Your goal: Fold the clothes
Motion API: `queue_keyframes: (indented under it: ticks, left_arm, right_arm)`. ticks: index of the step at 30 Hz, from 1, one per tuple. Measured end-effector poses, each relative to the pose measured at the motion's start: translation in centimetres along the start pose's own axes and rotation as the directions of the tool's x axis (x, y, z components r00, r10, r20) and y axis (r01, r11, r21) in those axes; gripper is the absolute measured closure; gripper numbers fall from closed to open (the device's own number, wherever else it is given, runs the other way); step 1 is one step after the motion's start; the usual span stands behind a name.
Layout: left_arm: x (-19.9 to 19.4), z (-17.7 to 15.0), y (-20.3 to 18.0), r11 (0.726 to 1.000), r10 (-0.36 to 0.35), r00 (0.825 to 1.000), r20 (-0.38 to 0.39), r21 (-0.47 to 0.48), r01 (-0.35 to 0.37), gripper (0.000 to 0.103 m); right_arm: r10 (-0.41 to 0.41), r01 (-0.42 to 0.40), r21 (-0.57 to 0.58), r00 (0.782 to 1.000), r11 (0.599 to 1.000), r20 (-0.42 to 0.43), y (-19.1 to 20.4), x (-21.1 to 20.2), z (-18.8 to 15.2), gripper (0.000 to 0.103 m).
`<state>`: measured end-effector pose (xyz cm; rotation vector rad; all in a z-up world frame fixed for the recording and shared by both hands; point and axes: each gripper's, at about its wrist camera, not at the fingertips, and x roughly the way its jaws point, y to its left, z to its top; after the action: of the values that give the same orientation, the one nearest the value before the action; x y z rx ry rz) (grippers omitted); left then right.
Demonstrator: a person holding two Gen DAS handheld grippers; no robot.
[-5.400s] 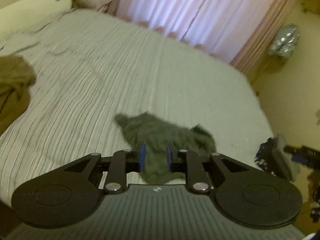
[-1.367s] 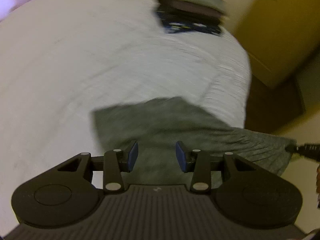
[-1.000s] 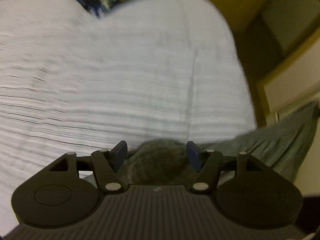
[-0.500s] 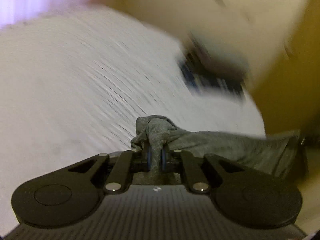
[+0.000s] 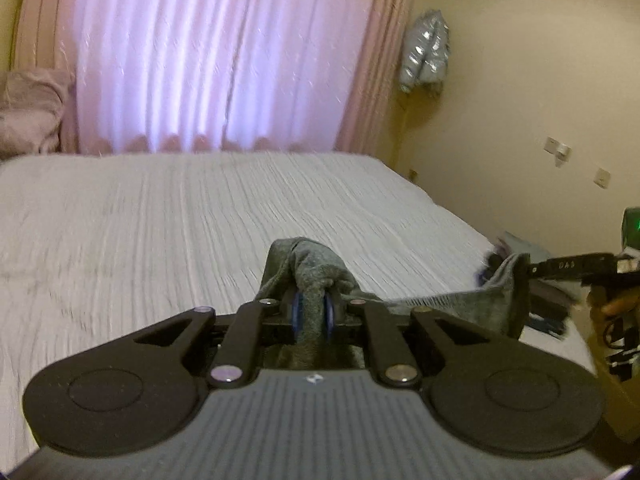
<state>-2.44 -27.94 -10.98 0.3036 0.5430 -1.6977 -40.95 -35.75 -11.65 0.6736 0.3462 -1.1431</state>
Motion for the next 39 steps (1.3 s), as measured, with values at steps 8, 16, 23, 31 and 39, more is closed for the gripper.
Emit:
queue_keyframes:
  ticks: [8,16,23,31,39]
  left_arm:
    - [10.6,1.0,9.1,0.948,0.281,0.939,-0.199,-0.095,-0.304,0.065]
    - [8.1,-9.2,13.7,0.928,0.278,0.822,-0.497,-0.082,-0.364,0.063]
    - [5.3,-14.9,11.2,0.912,0.207,0.709,-0.674,-0.129,-0.388,0.063]
    - [3.8,-11.4,4.3,0.910,0.306,0.706,-0.639,-0.021,-0.414,0.062]
    - [-0.1,-10.6,-3.2,0.886,0.375,0.741,-0.558,-0.019,-0.463,0.058]
  right_arm:
    - [-0.142,0.141,-0.014,0.987,0.990,-0.075,3.0,10.0,4.0,0.020]
    - [-0.238,0.333,0.191,0.887,0.923,-0.397,-2.6,7.5,-8.3,0.020]
    - [-0.214,0.420,0.286,0.811,0.862,-0.545,-3.1,4.4,-14.5,0.020]
    - [-0.214,0.323,0.126,0.826,0.938,-0.522,-0.5,2.8,-13.4,0.020]
    - [-0.147,0.190,0.047,0.873,0.981,-0.466,-1.4,-0.1,-11.5,0.020]
